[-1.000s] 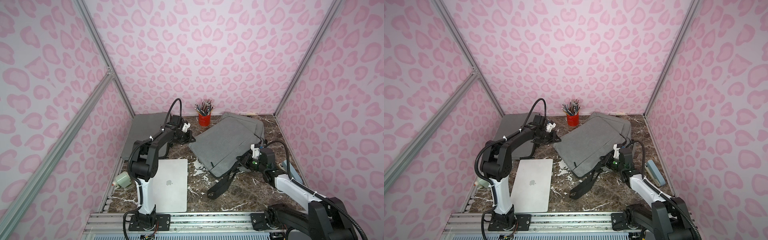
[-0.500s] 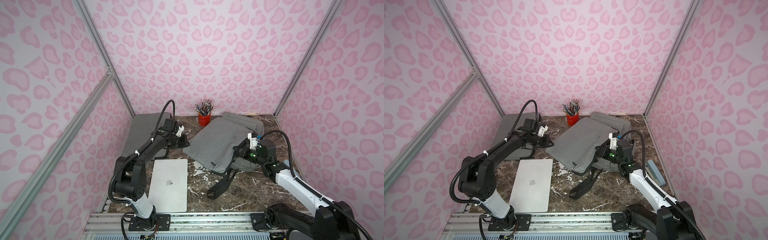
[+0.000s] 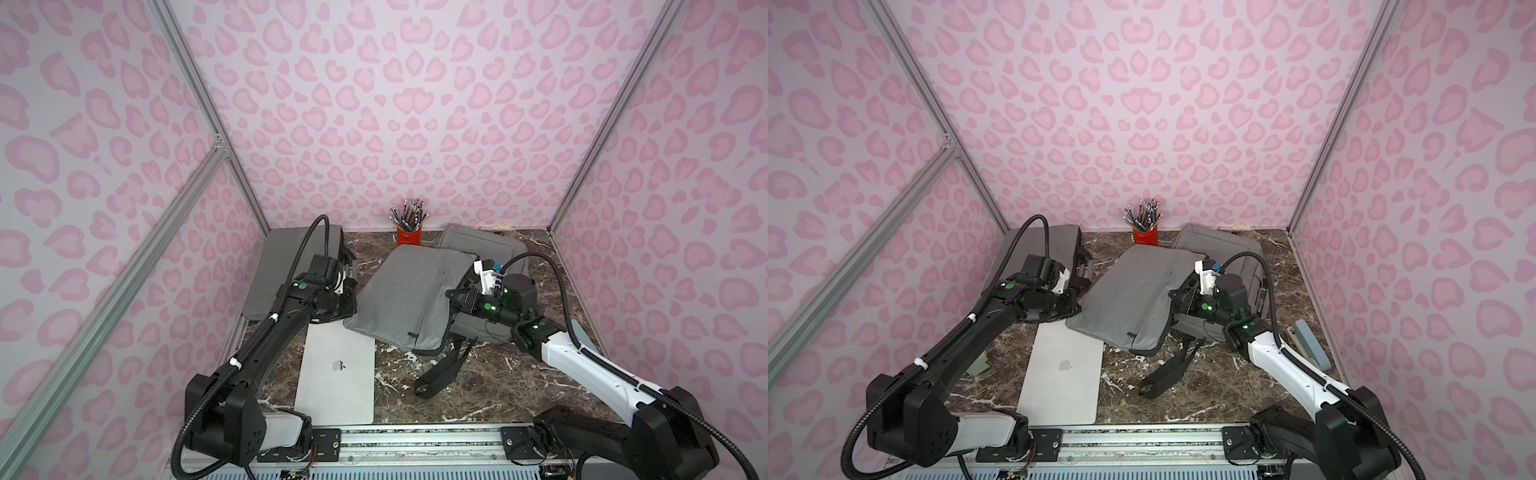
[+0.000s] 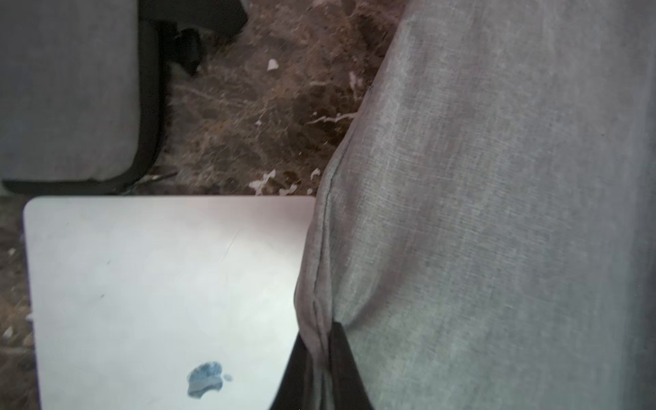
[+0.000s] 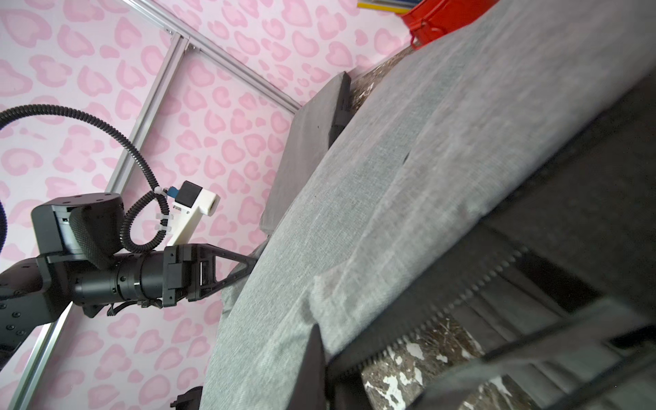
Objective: Open the zippered laptop bag and take out the laptop
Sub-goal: Pick up the zippered laptop bag, then place the zippered laptop bag in the zippered laptop bag.
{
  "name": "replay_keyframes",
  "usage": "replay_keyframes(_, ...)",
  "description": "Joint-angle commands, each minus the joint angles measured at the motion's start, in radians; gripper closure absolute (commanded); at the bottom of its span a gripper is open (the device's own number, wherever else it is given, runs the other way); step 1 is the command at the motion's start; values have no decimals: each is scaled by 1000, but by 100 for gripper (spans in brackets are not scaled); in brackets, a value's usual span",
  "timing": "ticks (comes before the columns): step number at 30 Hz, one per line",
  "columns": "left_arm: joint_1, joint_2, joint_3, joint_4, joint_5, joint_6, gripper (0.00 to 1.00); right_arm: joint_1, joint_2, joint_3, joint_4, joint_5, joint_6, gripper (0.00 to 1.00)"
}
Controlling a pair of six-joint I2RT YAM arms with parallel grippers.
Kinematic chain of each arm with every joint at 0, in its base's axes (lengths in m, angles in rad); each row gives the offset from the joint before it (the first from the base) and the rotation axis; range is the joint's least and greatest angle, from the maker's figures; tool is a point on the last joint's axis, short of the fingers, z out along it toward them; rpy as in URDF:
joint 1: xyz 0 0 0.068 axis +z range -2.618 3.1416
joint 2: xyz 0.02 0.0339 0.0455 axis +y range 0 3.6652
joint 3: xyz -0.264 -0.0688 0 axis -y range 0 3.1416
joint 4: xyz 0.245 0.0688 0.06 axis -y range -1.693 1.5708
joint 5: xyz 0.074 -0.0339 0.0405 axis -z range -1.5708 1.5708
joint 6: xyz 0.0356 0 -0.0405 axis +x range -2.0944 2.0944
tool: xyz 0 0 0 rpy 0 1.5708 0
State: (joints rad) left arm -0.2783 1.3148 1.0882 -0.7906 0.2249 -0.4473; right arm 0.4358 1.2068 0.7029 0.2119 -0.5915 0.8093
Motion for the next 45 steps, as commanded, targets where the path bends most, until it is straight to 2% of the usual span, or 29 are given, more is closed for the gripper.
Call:
replay_keyframes(1,23,-50,-20,-7,-51,-1,98,34,49,46,168,-48,-39,100)
replay_keyframes(5,73,-95,-20,4,-150,13,98,85,156,150,163,-63,-81,100)
replay_keyframes(10,158,-99,14,9,-198,34,98,140,310,290,164,-88,-116,100)
replay_keyframes(14,243,-76,25,17,-207,60,98,184,443,429,141,-87,-150,100)
replay_keyframes(19,347,-26,20,93,-204,76,98,237,625,644,39,-15,-243,100)
replay_keyframes(24,376,31,32,179,-308,101,98,269,796,857,-14,42,-292,100)
replay_keyframes(31,446,172,76,286,-313,116,98,291,1005,1133,-88,103,-355,100)
replay_keyframes(40,464,367,218,249,-383,194,94,305,1263,1461,-174,127,-377,100)
replay_keyframes(45,473,437,235,252,-419,208,92,313,1391,1657,-245,139,-377,100)
